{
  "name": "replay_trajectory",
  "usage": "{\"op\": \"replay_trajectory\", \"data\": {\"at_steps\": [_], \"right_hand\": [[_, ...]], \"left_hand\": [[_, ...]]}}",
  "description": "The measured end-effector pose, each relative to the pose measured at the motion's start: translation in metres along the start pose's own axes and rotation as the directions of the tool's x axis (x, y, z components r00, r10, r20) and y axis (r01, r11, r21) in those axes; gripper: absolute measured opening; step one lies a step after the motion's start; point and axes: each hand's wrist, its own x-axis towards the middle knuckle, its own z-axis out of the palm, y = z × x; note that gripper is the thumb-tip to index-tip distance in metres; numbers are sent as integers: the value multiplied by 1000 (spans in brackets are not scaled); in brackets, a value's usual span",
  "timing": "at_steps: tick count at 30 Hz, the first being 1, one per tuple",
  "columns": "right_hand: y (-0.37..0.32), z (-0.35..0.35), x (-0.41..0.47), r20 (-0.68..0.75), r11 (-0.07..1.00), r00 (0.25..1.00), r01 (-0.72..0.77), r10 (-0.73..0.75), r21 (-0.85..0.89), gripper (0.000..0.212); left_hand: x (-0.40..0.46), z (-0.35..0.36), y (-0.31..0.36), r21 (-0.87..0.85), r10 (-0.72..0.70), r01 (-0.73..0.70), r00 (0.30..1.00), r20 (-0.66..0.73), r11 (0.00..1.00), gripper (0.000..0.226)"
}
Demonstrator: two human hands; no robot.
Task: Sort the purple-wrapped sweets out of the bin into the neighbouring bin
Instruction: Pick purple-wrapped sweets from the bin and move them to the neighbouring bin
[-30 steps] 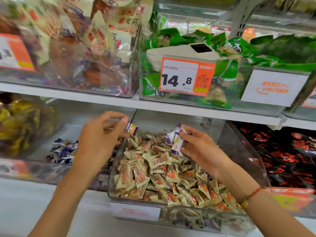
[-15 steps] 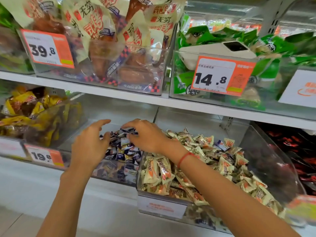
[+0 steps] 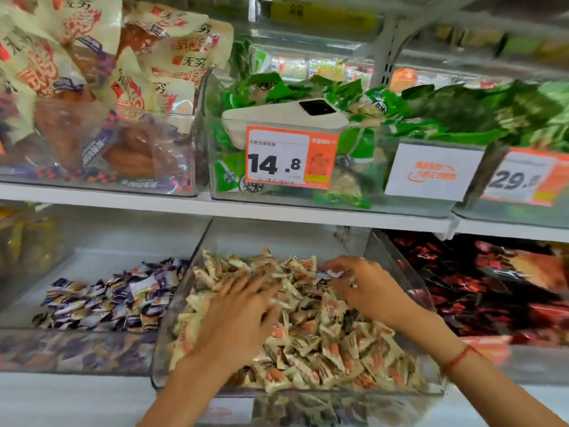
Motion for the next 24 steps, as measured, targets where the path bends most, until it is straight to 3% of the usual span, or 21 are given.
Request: {"op": "replay_trajectory", "data": {"at_steps": [2, 4, 6, 9, 15, 18, 21, 23, 24], "right_hand": [[4, 6, 18, 53, 994, 998, -31, 25, 107, 29], [-1, 22, 36, 175, 977, 981, -114, 82, 181, 40], [-11, 43, 56, 297, 981, 946, -164, 126, 106, 53], [-25, 69, 73, 354, 979, 920, -198, 165, 57, 59], [-25, 68, 46, 373, 985, 928, -70, 6, 158, 50], [-20, 57, 12, 437, 998, 898, 24, -49, 61, 53], [-22, 24, -12, 508, 992, 854, 122, -111, 11, 45], [-19, 5, -14, 440, 984, 880, 154, -177, 87, 33], [-17, -2, -12, 336, 981, 925, 141, -179, 133, 29]], "left_hand": [[-2, 5, 0, 97, -20, 18, 1000, 18, 995, 46], [-2, 7, -3, 53, -19, 15, 997, 72, 998, 42], [-1, 9, -6, 14, -11, 10, 999, 48, 1000, 38], [-2, 6, -7, 48, -69, 68, 997, 22, 997, 32], [2, 7, -6, 6, -145, 145, 988, -48, 989, 36], [1, 4, -3, -45, -155, 152, 984, -90, 987, 38], [-3, 6, -5, 58, -80, 85, 993, -86, 995, 34], [-4, 9, -7, 117, -50, 59, 996, -76, 991, 35], [-4, 10, -7, 117, -47, 56, 996, -79, 992, 34]]}}
